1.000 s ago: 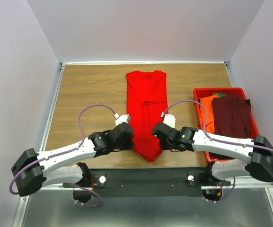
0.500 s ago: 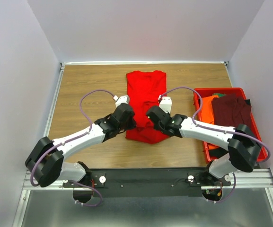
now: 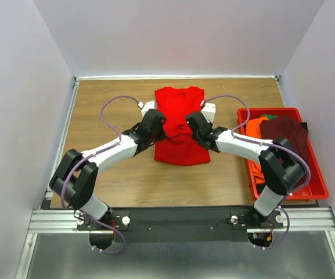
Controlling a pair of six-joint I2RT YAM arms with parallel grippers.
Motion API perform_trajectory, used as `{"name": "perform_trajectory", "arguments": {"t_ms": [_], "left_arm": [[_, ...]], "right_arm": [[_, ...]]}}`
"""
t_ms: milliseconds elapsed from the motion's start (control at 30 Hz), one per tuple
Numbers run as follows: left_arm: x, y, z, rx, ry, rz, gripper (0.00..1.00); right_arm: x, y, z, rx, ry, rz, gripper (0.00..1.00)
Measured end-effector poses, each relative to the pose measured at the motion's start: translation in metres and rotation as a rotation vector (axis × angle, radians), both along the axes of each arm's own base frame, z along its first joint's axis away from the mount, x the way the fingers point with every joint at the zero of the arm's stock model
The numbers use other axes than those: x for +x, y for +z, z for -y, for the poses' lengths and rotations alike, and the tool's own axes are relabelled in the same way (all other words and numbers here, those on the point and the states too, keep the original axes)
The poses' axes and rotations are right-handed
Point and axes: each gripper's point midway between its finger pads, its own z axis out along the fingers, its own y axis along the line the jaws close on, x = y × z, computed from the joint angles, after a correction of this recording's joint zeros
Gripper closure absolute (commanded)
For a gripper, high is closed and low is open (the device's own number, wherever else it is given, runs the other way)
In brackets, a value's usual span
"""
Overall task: Fold and stack the t-shirts
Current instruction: Fold the tshirt
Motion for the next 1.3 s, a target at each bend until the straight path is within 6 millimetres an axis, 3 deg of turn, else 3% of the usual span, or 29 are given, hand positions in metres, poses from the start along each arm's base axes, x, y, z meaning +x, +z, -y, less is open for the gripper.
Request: {"name": "perform_trajectory", "arguments": {"t_ms": [333,767,1100,1133,1200,1233,1267,1300], "left_arm": [[0.034,-0.016,-0.008,0.044,0.032,-0.016,1.0],[0.055,-0.019,-0.019,0.04,0.06,-0.021,1.0],[0.081,-0.015,-0.012,0.023,0.021,0.003,0.99],[0.084,-0.017,-0.012,0.022,0.018,0.003,0.93],[0.087,-0.021,-0.012,0.026,0.014,-0.002,0.7],[0.09,-0.023,-0.013,0.026,0.012,-0.006,0.59],[0.092,-0.025,-0.014,0.031,0.006,-0.008,0.16],[0.095,-0.027,-0.016,0.031,0.005,-0.01,0.12]], "right_arm": [[0.04,0.002,0.015,0.056,-0.037,0.026,1.0],[0.058,-0.003,0.029,0.112,-0.052,0.012,0.99],[0.071,-0.003,0.033,0.158,-0.05,0.013,0.99],[0.073,-0.004,0.033,0.163,-0.049,0.011,0.96],[0.078,-0.008,0.034,0.169,-0.047,0.001,0.85],[0.082,-0.01,0.035,0.173,-0.042,-0.005,0.64],[0.087,-0.011,0.034,0.182,-0.039,-0.007,0.53],[0.089,-0.013,0.034,0.173,-0.027,-0.013,0.42]]}}
